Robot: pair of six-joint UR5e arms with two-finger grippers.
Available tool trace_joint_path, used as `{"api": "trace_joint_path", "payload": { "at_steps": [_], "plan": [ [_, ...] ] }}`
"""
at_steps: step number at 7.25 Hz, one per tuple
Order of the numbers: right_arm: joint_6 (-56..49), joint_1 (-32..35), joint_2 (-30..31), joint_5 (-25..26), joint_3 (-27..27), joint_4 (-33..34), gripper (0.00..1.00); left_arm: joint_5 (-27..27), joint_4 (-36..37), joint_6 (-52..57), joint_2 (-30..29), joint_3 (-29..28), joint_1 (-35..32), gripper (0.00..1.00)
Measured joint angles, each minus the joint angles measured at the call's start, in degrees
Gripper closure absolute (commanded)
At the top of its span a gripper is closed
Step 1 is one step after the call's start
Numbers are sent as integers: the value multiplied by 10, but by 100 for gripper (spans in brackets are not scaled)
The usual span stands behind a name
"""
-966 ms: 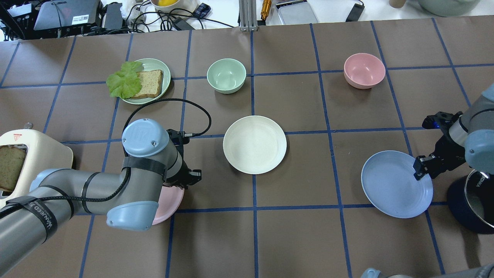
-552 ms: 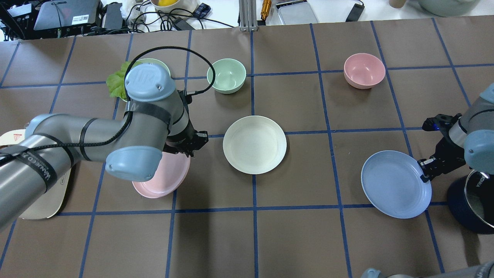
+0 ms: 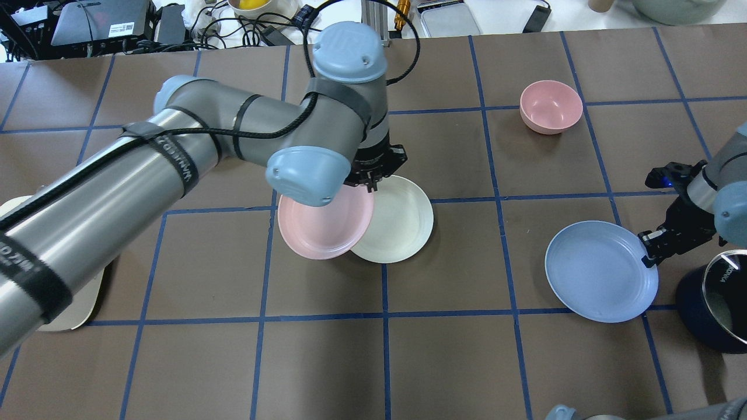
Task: Stack three plates with pink and blue
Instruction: 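Lift the pink plate with the left gripper and lower it onto the cream plate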
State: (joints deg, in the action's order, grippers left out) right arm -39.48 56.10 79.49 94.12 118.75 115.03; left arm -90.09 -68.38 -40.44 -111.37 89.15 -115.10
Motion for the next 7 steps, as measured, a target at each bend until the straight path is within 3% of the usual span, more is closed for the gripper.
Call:
{"api": "trace_joint_path", "payload": {
  "at_steps": [2,7],
  "plan": [
    [1,1,1,-7,-66,-69,100,-2,-31,-33,-51,-54,-43,100],
    [57,14,-18,-55,-140,-90,100,-3,-5,-62,-115,-82,-56,100]
  ]
}}
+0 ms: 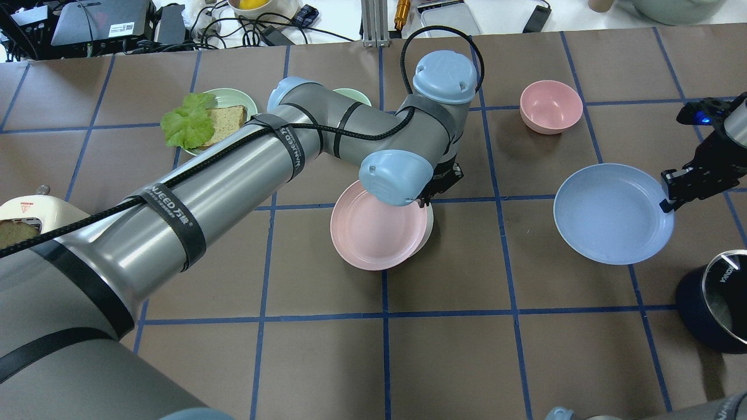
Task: Stack three plates with pink and blue
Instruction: 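Lift the pink plate with the left gripper and lower it onto the cream plate, then release pink plate and raise left gripper while right gripper lifts blue plate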
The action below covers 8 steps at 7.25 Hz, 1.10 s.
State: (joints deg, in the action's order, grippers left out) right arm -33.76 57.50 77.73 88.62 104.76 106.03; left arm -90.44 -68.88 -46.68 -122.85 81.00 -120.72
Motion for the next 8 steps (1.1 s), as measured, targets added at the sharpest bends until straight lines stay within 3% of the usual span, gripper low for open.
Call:
{"api": "trace_joint_path", "payload": {
  "at_steps": [1,2,5,8],
  "plan": [
    [16,14,-6,-3,-18,-4,100,0,4,-1,-9,-14,0,100],
    [38,34,-9,-5,-31,-5,100,-1,5,-2,-20,-30,0,1],
    [132,91,-14,-14,-39,-4,100,5,3,12,-35,-46,5,0],
    [189,128,-17,-15,-39,-3,100,29,-33,46,8,-50,39,0]
  ]
}}
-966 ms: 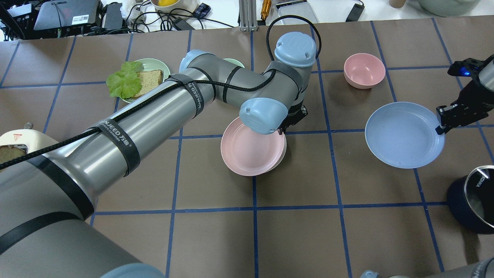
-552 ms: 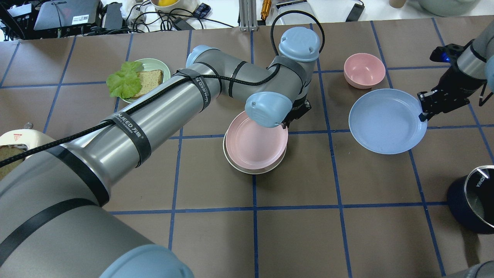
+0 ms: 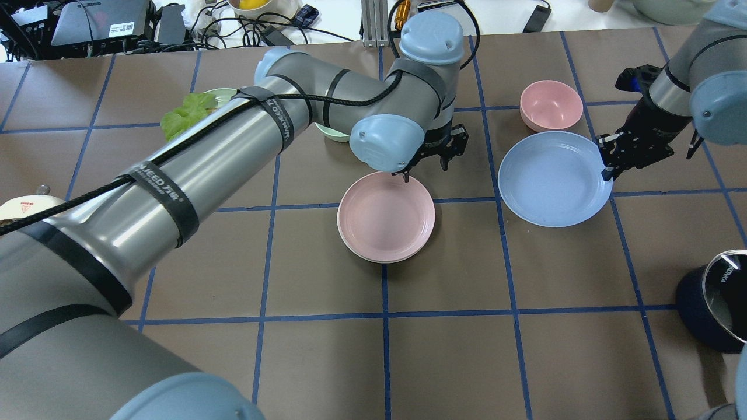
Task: Stack three plates with pink and blue
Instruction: 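Release pink plate and raise left gripper while right gripper lifts blue plate, then lower the blue plate onto the pink plate and open the right gripper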
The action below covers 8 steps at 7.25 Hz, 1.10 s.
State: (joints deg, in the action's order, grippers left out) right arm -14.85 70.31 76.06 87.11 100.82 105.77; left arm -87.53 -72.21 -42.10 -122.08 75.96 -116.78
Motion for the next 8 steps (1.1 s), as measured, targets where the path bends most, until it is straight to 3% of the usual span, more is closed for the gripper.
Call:
{"api": "trace_joint_path", "payload": {
  "at_steps": [5,8],
  "plan": [
    [233,162,13,-15,4,3,100,5,-186,206,136,6,140,0],
    [350,252,1,-22,6,42,100,0,-269,306,245,5,171,0]
  ]
}}
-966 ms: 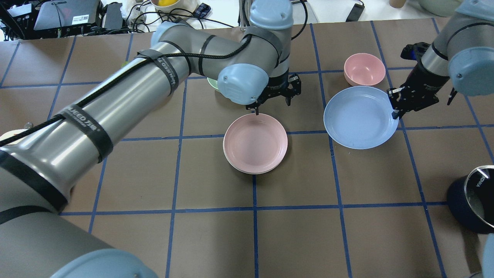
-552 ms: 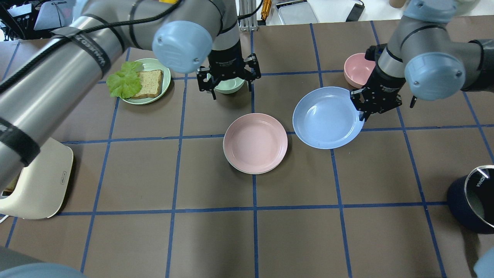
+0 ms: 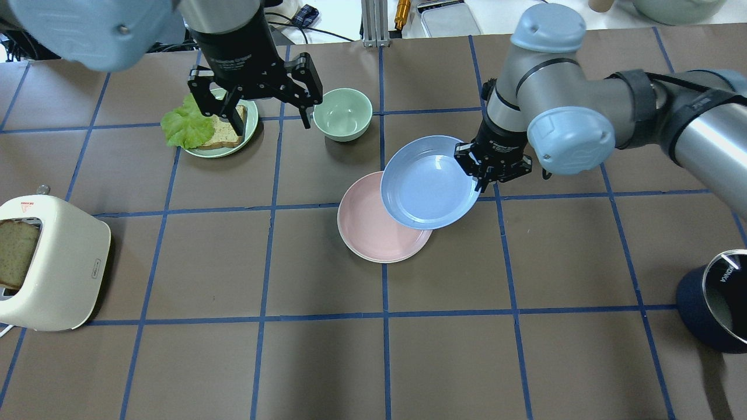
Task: Stack three plates with pink and blue
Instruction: 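Lower the blue plate onto the pink plate and open the right gripper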
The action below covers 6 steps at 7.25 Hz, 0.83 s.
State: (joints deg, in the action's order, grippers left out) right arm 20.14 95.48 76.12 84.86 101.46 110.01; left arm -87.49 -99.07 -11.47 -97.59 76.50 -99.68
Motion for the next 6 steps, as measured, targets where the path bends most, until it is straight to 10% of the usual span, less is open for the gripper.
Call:
{"api": "trace_joint_path", "payload": {
  "at_steps": [6],
  "plan": [
    [56,38,-15,-44,64,120,94,-22,33,26,49,72,47,0]
  ]
}}
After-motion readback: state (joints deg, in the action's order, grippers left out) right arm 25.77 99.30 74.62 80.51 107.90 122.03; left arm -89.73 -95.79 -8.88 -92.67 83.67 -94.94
